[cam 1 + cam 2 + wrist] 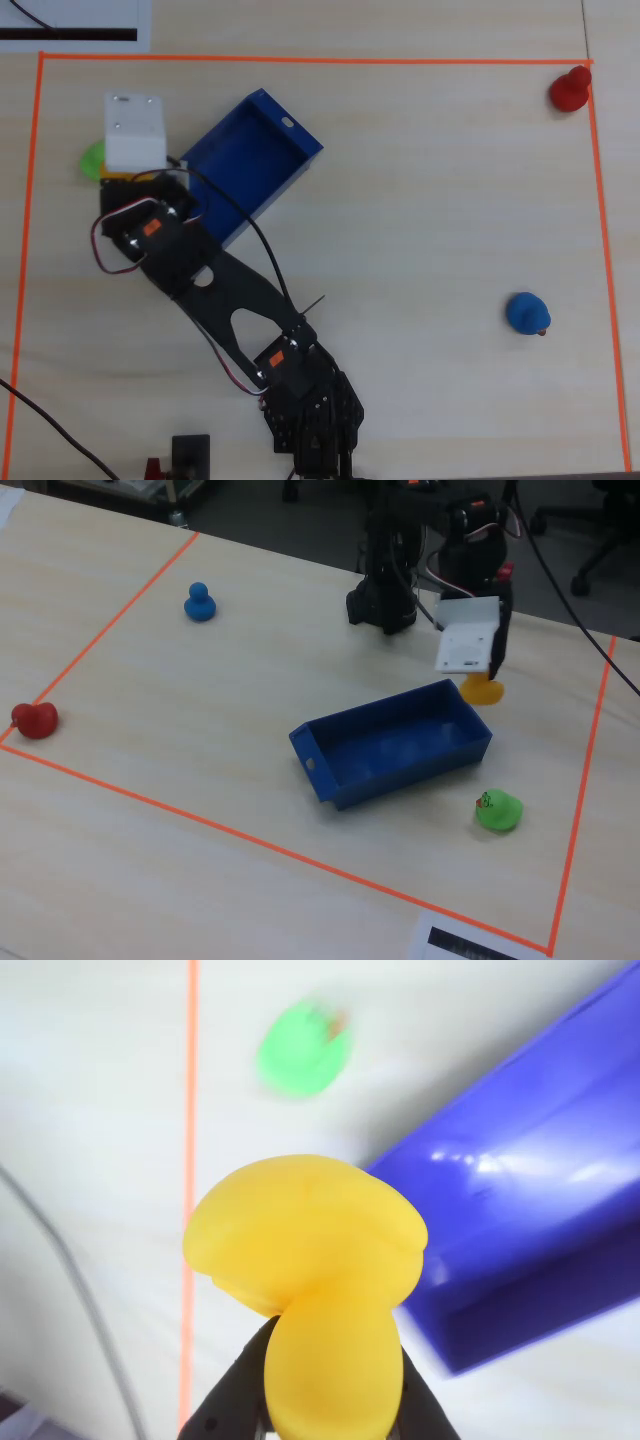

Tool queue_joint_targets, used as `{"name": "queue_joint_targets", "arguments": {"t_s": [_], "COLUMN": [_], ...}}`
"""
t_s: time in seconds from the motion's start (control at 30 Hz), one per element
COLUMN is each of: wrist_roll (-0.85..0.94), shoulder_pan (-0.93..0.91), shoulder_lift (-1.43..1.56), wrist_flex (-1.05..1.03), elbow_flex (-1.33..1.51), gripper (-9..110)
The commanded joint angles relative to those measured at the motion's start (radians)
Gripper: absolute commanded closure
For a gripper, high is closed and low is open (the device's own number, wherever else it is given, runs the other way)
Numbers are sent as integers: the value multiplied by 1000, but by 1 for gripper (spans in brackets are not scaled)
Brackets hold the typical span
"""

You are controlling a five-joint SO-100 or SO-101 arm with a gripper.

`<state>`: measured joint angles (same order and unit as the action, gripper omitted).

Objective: Grasp yellow duck and put it into box.

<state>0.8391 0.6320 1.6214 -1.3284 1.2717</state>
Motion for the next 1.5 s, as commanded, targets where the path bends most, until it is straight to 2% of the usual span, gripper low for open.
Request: {"name": "queue_joint_targets", "arguments": {"t_s": [0.0,0.27,0.53,0.57,0.67,0.8,0.9,0.97,1.0,1.07,1.1,1.27,1.47], "wrist_roll": [117,213,141,127,104,94,91,77,67,63,61,138,272], "shoulder_pan": [-190,-382,-331,-319,-298,-298,-298,-291,-287,-276,-272,-272,-422], "shoulder_lift": [72,129,207,212,227,267,318,368,408,537,626,1149,1655], "wrist_flex": [18,190,311,308,299,291,210,140,114,77,69,-38,-83], "elbow_flex": [29,321,600,606,612,597,518,448,425,431,462,741,1262], "gripper": [101,101,101,96,70,57,49,58,67,93,101,101,101]}}
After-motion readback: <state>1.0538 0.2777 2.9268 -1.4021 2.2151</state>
